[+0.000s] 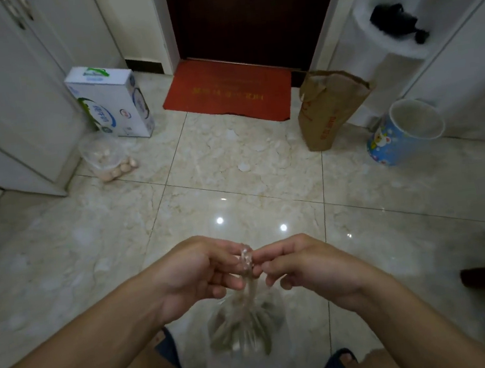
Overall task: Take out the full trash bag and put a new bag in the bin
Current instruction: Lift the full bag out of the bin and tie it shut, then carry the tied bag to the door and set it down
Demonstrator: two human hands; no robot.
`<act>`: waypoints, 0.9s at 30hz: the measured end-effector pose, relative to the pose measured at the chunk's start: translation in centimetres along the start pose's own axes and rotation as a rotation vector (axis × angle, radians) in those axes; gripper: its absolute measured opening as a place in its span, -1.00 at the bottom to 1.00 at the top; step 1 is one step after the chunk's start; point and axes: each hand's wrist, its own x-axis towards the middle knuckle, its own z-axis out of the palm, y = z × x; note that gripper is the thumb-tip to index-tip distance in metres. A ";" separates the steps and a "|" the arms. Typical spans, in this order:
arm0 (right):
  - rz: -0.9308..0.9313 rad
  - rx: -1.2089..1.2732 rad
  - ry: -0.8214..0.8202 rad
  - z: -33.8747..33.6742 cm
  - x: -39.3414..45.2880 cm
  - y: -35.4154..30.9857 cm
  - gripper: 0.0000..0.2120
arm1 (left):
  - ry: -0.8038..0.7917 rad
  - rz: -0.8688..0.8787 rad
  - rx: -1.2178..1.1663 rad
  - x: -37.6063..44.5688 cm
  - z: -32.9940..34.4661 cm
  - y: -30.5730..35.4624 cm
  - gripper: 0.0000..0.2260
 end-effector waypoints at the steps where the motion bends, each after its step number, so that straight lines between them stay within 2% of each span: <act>1: 0.005 0.041 0.009 0.3 -1.1 -1.3 -0.80 | -0.013 -0.006 -0.017 -1.4 0.3 1.2 -0.75; 9: -0.077 0.191 0.247 2.3 -9.1 -12.9 -0.90 | -0.145 0.047 -0.093 -13.4 3.1 11.9 -0.58; 14: -0.190 0.158 0.284 0.7 -12.4 -20.6 -0.95 | -0.179 0.141 -0.102 -18.2 5.1 18.9 -0.64; 17: -0.231 0.083 0.291 -1.1 -12.8 -25.1 -0.92 | -0.085 0.216 -0.066 -19.2 6.2 22.5 -0.66; 22: -0.167 0.026 0.281 -3.5 -11.2 -31.7 -0.83 | 0.129 0.293 -0.040 -19.0 6.9 27.5 -0.69; 27: -0.128 -0.041 0.259 -4.1 -7.0 -36.9 -0.84 | 0.406 0.353 0.129 -17.5 3.4 32.0 -0.76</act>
